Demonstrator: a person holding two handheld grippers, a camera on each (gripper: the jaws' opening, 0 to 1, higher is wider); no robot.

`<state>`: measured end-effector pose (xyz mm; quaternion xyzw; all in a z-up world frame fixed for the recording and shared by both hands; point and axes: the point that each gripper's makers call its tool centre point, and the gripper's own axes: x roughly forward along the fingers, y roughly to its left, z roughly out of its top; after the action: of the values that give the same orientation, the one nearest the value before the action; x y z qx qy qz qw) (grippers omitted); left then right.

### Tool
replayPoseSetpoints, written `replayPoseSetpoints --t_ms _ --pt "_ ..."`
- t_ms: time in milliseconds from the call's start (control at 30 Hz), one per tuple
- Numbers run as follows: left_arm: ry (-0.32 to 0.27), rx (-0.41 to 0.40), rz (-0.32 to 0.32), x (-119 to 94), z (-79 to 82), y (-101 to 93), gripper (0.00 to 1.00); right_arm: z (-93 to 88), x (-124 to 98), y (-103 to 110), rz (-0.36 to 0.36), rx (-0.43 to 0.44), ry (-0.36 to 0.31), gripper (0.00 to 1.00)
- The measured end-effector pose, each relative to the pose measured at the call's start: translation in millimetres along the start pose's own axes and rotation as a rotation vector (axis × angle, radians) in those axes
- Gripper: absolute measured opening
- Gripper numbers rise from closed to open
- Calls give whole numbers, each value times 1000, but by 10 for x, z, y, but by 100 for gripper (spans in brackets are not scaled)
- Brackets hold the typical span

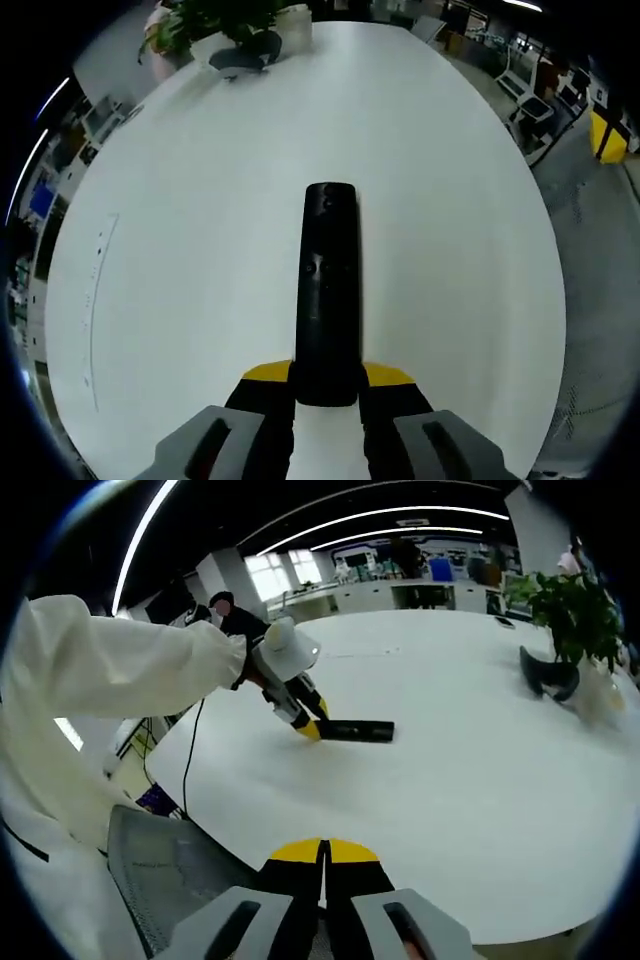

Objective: Press the specified remote control buttons in sequence, fully releasing each button before pressing the next.

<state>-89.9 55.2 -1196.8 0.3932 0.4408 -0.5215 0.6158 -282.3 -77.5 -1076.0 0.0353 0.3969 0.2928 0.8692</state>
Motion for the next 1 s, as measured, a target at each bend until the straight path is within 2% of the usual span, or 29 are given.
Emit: replayPoseSetpoints --t_ms 433,1000 --pt "4 14 -3 -13 2 -197 24 -10 -69 36 -19 -30 -14 0" --pt "-10 14 -2 -31 -9 -577 24 -36 -151 149 -20 -57 -33 0"
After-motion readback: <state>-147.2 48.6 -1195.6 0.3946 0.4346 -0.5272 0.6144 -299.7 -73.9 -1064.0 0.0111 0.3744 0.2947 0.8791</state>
